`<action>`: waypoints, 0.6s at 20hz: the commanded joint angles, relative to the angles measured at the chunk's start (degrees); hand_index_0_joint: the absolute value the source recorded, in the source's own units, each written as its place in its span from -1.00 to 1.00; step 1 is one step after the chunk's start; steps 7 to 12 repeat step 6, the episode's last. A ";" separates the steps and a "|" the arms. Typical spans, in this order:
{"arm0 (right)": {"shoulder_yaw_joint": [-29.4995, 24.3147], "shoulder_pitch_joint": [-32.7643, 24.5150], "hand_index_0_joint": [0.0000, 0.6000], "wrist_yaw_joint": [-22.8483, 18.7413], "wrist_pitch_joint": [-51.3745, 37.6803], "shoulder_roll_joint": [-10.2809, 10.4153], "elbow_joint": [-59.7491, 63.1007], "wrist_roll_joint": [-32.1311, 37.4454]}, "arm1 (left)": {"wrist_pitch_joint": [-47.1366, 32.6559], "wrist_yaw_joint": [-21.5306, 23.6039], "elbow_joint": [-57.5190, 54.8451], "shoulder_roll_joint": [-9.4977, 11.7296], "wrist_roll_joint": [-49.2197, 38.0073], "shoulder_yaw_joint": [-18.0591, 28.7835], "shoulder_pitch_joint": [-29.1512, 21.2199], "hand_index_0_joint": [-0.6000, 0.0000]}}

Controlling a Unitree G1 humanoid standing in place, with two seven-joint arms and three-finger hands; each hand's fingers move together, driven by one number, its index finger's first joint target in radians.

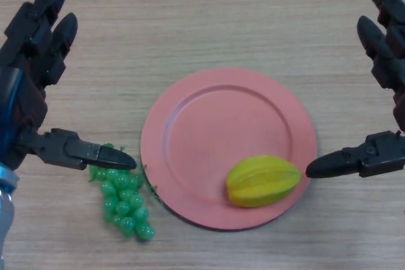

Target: Pick up the yellow starfruit and place it on the plate

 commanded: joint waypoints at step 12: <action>-2.53 -0.33 -1.00 0.66 -5.92 -1.20 -4.20 1.40 | -6.87 0.55 -2.28 2.29 0.96 2.70 -2.51 1.00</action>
